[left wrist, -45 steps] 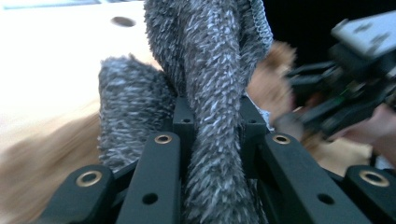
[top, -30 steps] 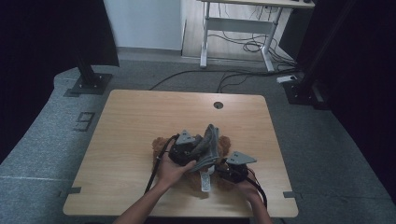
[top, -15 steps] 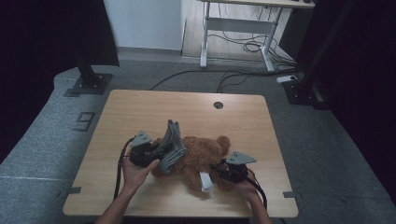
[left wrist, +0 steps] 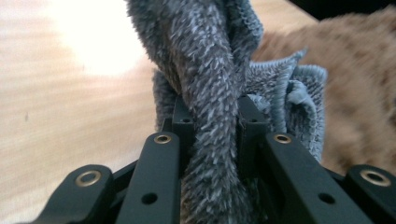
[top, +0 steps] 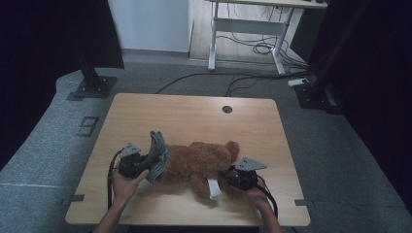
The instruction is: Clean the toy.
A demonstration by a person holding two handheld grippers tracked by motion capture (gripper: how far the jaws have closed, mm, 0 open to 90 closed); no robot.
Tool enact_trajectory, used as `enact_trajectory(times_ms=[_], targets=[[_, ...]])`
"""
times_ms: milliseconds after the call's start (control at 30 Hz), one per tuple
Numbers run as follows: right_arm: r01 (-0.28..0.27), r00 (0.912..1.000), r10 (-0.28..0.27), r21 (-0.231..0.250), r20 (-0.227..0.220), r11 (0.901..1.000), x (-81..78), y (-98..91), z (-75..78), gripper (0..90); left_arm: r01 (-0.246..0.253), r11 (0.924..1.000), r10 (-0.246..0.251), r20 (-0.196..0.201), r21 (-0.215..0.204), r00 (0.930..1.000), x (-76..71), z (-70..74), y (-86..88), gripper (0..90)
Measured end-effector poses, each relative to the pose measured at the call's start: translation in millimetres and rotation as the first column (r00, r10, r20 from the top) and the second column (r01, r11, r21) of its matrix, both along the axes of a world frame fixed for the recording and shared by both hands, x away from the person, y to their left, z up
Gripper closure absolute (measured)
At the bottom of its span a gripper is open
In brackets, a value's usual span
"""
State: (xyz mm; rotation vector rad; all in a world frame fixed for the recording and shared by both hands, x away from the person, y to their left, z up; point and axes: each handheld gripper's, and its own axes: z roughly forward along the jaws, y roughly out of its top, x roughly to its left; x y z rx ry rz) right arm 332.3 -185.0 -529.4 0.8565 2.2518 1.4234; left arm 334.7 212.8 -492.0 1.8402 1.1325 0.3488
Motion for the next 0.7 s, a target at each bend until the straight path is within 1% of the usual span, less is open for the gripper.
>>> enact_trajectory(times_ms=[100,133,200,233,300,367,400,433,467,500,533,567,600,633,667,700], targets=[[0.003,1.0,-0.003,0.002,-0.002,1.0,-0.1,0.2,-0.1,63.0,-0.01,0.9993,0.011,-0.029,0.036,0.9995,2.3,-10.3,1.7,74.8],[0.004,1.0,-0.004,0.002,-0.003,1.0,-0.2,0.2,-0.1,63.0,-0.012,0.9993,0.014,-0.041,0.036,0.9991,3.5,-13.5,2.3,74.8],[0.005,1.0,-0.005,0.002,-0.003,1.0,-0.5,0.3,-0.1,63.0,-0.009,0.9981,0.013,-0.062,0.06,0.998,6.2,-18.4,2.3,74.8],[0.006,1.0,-0.006,0.003,-0.004,1.0,-0.7,0.3,-0.1,63.0,-0.009,0.9979,0.014,-0.067,0.065,0.9977,7.0,-19.4,2.2,74.8],[0.007,1.0,-0.007,0.006,-0.006,1.0,-0.7,0.3,-0.2,63.0,-0.009,0.998,0.014,-0.07,0.062,0.9975,8.2,-20.6,2.2,74.8],[0.008,0.9999,-0.008,0.006,-0.006,0.9999,-0.6,0.2,-0.2,62.9,-0.016,0.9989,0.019,-0.058,0.045,0.9981,6.7,-17.8,3.7,74.8],[0.009,0.9999,-0.009,0.007,-0.007,0.9999,-0.6,0.1,-0.2,62.9,-0.019,0.9994,0.02,-0.042,0.028,0.9989,4.6,-13.8,5.1,74.8],[0.012,0.9999,-0.012,0.008,-0.009,0.9999,-0.5,-0.1,-0.2,62.8,-0.021,0.9998,0.021,-0.025,-0.005,0.9995,1.8,-8.2,6.6,74.9],[0.013,0.9999,-0.013,0.011,-0.01,0.9999,-0.1,-0.9,-0.4,62.9,-0.016,0.9984,0.015,-0.012,-0.054,0.9998,-1.0,-1.8,7.9,75.1],[0.013,0.9999,-0.013,0.011,-0.01,0.9999,-0.1,-0.9,-0.4,62.9,-0.002,0.9982,0.002,0.004,-0.059,1.0,-3.1,6.1,7.0,75.1],[0.014,0.9999,-0.014,0.011,-0.009,0.9998,-0.4,-1.0,-0.5,62.8,0.017,0.998,-0.014,0.047,-0.061,0.9988,-7.0,22.0,1.1,75.1],[0.014,0.9999,-0.014,0.011,-0.009,0.9998,-0.4,-1.0,-0.5,62.8,0.017,0.998,-0.014,0.047,-0.061,0.9988,-7.0,22.0,1.1,75.1],[0.014,0.9999,-0.014,0.01,-0.008,0.9998,-0.4,-1.0,-0.5,62.8,0.041,0.9958,-0.035,0.072,-0.082,0.9968,-8.5,33.5,-5.1,75.1],[0.013,0.9999,-0.013,0.009,-0.007,0.9999,-0.5,-1.0,-0.4,62.8,0.062,0.9938,-0.054,0.09,-0.092,0.9945,-8.5,42.3,-11.8,75.1],[0.013,0.9999,-0.013,0.009,-0.006,0.9999,-0.6,-1.0,-0.4,62.7,0.096,0.9902,-0.085,0.104,-0.102,0.9909,-6.3,52.0,-22.1,75.1],[0.012,0.9999,-0.012,0.008,-0.005,0.9999,-0.8,-0.9,-0.3,62.7,0.118,0.9868,-0.107,0.105,-0.111,0.9888,-4.2,57.2,-29.3,75.1]])
